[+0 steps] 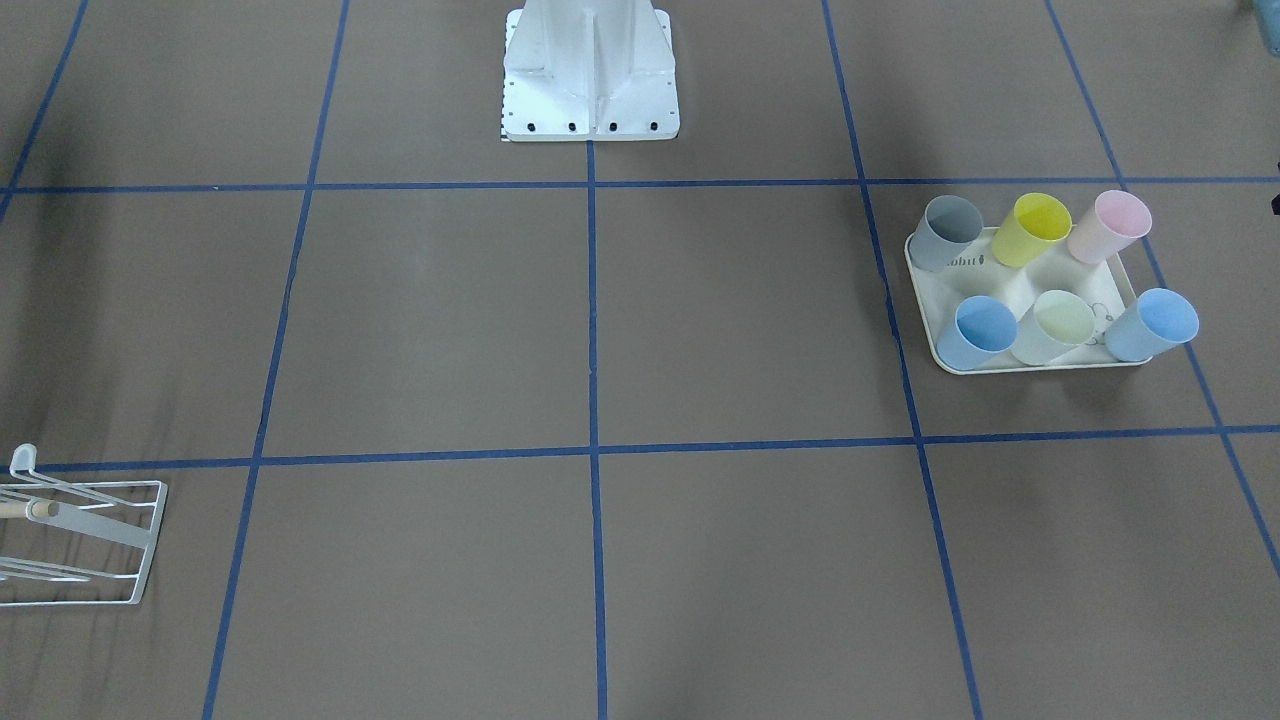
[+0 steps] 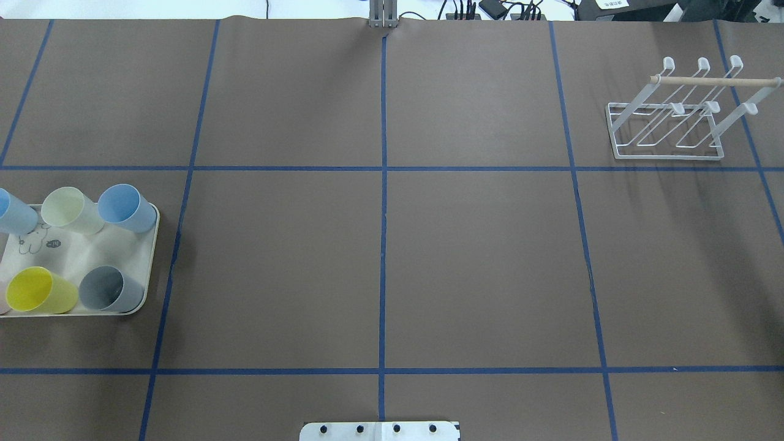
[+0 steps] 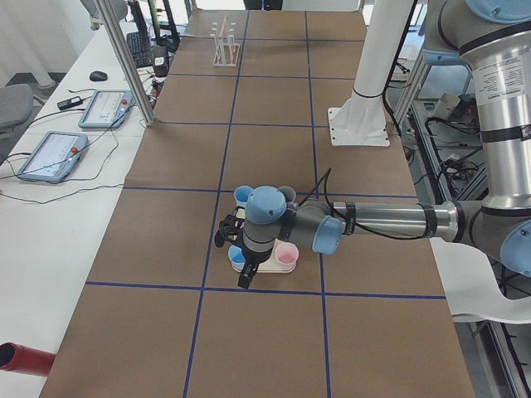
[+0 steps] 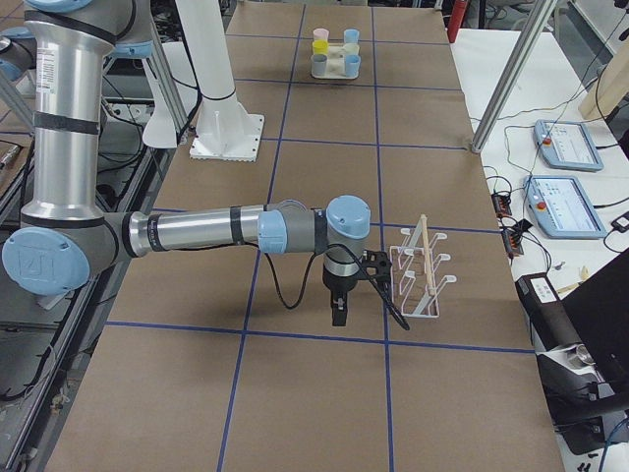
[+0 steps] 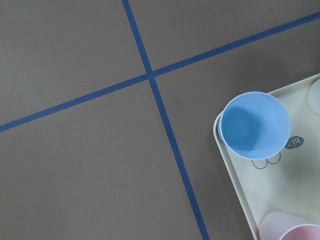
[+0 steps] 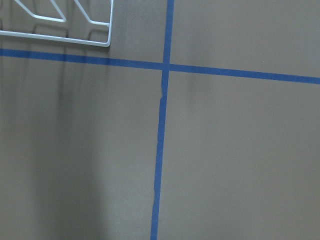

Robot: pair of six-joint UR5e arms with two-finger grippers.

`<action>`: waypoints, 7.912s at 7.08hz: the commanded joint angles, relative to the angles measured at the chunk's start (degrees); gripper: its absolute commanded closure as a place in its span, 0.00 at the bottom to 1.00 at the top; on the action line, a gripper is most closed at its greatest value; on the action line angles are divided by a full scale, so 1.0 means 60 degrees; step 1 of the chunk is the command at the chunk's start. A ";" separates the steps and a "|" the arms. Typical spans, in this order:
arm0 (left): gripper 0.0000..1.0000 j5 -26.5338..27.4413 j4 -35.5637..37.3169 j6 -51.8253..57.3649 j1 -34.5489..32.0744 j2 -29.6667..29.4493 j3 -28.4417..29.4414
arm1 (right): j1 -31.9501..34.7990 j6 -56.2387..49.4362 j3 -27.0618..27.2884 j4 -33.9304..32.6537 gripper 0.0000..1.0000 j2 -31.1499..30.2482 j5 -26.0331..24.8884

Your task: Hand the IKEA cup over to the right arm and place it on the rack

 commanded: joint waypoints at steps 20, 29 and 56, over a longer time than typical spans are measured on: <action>0.00 0.1405 -0.9947 -0.3692 0.2739 -0.0750 0.4195 | -0.3617 0.5098 0.3636 0.1391 0.00 0.1181 0.0140; 0.81 0.1303 -1.0095 -0.3838 0.3003 -0.0879 0.4327 | -0.3617 0.5098 0.3622 0.1391 0.00 0.1167 0.0126; 1.00 0.2192 -0.8118 -1.8398 0.7511 -0.6897 -0.0625 | -0.9623 0.3472 0.0384 1.3183 0.02 0.4111 -0.5060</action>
